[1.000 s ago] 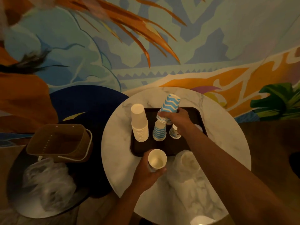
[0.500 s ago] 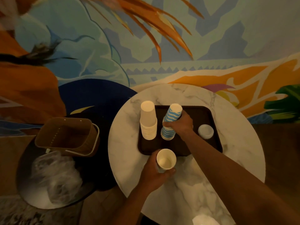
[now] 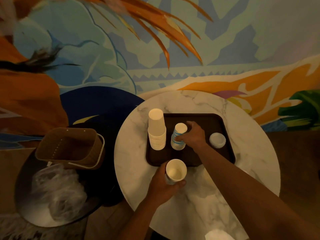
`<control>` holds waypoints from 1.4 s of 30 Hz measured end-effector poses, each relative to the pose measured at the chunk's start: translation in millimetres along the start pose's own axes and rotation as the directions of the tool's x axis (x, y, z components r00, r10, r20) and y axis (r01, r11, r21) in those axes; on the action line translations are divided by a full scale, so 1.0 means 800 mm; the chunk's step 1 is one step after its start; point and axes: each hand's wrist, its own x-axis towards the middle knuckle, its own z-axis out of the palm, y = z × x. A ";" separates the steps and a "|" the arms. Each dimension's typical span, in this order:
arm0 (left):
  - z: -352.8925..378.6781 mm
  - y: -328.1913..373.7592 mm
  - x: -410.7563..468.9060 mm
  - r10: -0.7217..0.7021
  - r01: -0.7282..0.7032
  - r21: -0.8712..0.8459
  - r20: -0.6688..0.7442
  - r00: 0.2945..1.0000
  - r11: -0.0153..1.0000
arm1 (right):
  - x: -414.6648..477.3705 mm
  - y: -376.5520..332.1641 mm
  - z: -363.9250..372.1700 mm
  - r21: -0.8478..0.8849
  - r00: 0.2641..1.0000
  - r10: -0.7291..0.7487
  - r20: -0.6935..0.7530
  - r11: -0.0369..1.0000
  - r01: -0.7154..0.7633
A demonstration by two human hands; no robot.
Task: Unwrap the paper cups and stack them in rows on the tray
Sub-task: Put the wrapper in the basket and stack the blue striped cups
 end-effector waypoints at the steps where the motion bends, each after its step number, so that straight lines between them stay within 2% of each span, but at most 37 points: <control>1: 0.000 -0.001 0.001 0.000 0.000 -0.004 -0.001 1.000 1.000 | -0.001 -0.001 -0.004 -0.019 1.000 -0.006 -0.004 1.000 0.006; 4: 0.000 0.001 0.000 -0.005 0.005 -0.013 0.000 1.000 1.000 | -0.009 -0.010 -0.021 -0.101 0.996 -0.078 -0.050 0.992 0.073; 7: -0.002 0.005 -0.001 -0.008 0.008 -0.015 -0.006 1.000 1.000 | -0.031 -0.024 -0.038 -0.225 0.971 -0.223 -0.082 0.954 0.200; 10: -0.002 0.010 -0.002 -0.025 0.025 -0.014 -0.003 1.000 1.000 | -0.060 -0.040 -0.051 -0.302 0.939 -0.340 0.059 0.890 0.342; 15: -0.003 0.014 -0.003 -0.024 0.024 0.000 -0.016 1.000 1.000 | -0.111 -0.064 -0.058 -0.372 0.839 -0.420 0.347 0.759 0.534; 17: -0.003 0.014 -0.003 -0.018 0.018 0.001 -0.018 1.000 1.000 | -0.122 -0.063 -0.051 -0.407 0.787 -0.394 0.475 0.695 0.593; 20: -0.004 0.016 -0.003 -0.026 0.026 -0.022 -0.028 0.999 0.999 | -0.133 -0.055 -0.033 -0.528 0.686 -0.283 0.671 0.467 0.709; 22: -0.004 0.018 -0.005 -0.047 0.047 -0.014 -0.029 0.998 0.999 | -0.140 -0.046 -0.021 -0.577 0.662 -0.230 0.714 0.343 0.741; 25: -0.001 0.019 -0.006 -0.058 0.058 0.005 -0.028 0.998 0.998 | -0.147 -0.030 -0.006 -0.601 0.657 -0.216 0.722 0.275 0.750; 30: 0.002 0.022 -0.009 -0.097 0.097 0.004 -0.035 0.995 0.995 | -0.150 -0.022 0.000 -0.631 0.684 -0.250 0.685 0.266 0.729; 42: 0.003 0.023 -0.014 -0.053 0.051 -0.049 -0.029 0.998 0.998 | -0.149 -0.044 -0.015 -0.637 0.691 -0.236 0.683 0.269 0.722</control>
